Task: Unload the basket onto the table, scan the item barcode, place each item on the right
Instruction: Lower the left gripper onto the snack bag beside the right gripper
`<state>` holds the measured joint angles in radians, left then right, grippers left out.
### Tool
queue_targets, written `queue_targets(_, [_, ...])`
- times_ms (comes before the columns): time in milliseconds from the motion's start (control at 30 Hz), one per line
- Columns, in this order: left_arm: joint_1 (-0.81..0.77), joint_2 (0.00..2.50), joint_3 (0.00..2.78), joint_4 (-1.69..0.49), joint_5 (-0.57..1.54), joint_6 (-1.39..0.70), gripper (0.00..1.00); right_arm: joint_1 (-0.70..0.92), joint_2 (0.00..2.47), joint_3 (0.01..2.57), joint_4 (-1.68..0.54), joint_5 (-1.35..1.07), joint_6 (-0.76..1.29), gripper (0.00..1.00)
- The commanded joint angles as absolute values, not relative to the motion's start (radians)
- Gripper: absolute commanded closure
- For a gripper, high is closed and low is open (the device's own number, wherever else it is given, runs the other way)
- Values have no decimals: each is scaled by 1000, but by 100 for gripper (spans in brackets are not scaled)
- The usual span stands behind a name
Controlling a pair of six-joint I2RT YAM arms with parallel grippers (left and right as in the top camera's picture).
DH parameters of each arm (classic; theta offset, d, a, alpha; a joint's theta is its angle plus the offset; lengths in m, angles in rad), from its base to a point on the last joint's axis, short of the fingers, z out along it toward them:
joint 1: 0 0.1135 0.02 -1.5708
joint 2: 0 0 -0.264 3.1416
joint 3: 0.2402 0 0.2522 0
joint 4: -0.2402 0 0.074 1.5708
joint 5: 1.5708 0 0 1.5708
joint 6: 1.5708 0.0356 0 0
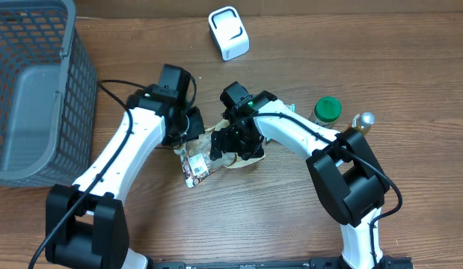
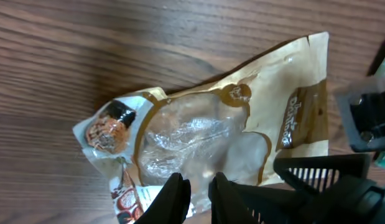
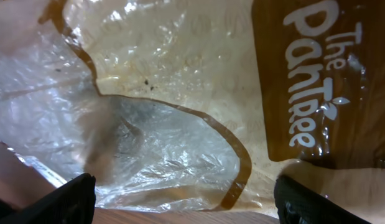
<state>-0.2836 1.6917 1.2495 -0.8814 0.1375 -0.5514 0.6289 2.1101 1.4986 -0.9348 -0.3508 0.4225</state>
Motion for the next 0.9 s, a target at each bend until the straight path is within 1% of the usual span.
queue_targets(0, [-291, 1697, 1211, -853, 110, -575, 90, 626, 2090, 1525, -976, -304, 384, 11])
queue_targets(67, [-291, 1697, 1196, -842, 95, -600, 93, 626, 2061, 1549, -998, -301, 369, 10])
queue_targets(133, [-292, 1697, 1182, -827, 94, -607, 93, 626, 2036, 1560, -1005, -300, 366, 9])
queue_targets(267, [-294, 1698, 1147, -785, 93, -611, 94, 626, 2004, 1560, -1002, -291, 366, 5])
queue_targets(367, [-295, 1698, 1115, -747, 93, -621, 94, 626, 2005, 1559, -1002, -289, 366, 0])
queue_targets(733, [-295, 1714, 1062, -679, 85, -628, 92, 619, 2005, 1559, -971, -289, 366, 0])
queue_targets(833, [-295, 1725, 1062, -680, 87, -628, 87, 619, 2005, 1559, -961, -289, 366, 0])
queue_targets(867, [-295, 1726, 1062, -680, 98, -628, 88, 619, 2005, 1559, -959, -289, 366, 0])
